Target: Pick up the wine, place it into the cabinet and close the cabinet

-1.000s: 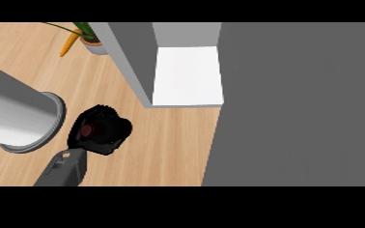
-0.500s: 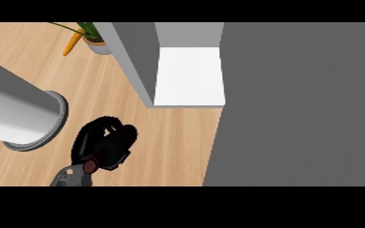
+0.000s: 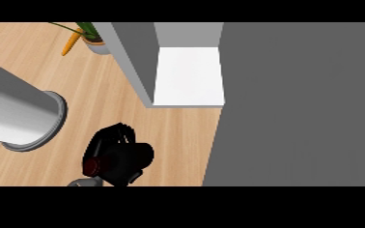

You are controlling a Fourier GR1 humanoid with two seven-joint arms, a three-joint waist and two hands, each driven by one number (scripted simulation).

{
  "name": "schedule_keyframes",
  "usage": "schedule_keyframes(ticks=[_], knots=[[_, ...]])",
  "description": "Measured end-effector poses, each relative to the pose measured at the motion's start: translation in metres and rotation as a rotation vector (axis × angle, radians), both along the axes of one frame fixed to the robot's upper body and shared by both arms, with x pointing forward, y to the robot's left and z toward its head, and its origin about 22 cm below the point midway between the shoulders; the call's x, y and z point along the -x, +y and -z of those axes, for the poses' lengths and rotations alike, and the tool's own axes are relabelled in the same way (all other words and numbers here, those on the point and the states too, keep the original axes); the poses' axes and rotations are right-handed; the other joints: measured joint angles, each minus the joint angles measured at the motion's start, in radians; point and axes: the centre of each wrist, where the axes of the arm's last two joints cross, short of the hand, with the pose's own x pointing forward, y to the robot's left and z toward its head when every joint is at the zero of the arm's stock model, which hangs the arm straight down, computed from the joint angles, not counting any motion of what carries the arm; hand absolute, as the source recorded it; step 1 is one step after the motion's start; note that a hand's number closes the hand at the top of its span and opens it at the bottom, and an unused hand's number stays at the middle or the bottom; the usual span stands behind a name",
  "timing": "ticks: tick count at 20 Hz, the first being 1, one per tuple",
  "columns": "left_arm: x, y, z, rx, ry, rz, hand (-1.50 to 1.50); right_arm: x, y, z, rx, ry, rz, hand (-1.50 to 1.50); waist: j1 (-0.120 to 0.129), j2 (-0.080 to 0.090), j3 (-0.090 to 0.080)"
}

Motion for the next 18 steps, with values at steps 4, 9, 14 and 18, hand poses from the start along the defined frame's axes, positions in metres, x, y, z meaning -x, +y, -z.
schedule_keyframes(ticks=[4, 9, 14, 18], knots=[[0.007, -0.020, -0.020, 0.009, 0.003, 0.023, 1.50, 0.002, -0.001, 0.003, 0.004, -0.010, 0.004, -1.50, -0.002, 0.001, 0.000], [0.012, -0.050, -0.047, -0.005, -0.013, 0.024, 1.50, 0.003, -0.005, 0.007, 0.015, -0.023, 0.013, -1.50, -0.005, 0.004, -0.001], [0.001, -0.070, -0.068, -0.032, -0.044, -0.028, 1.50, 0.003, -0.009, 0.007, 0.034, -0.025, 0.021, -1.50, -0.008, 0.007, -0.001], [-0.010, -0.079, -0.079, -0.060, -0.064, -0.076, 1.50, 0.004, -0.011, 0.008, 0.045, -0.024, 0.022, -1.50, -0.012, 0.007, -0.002]])
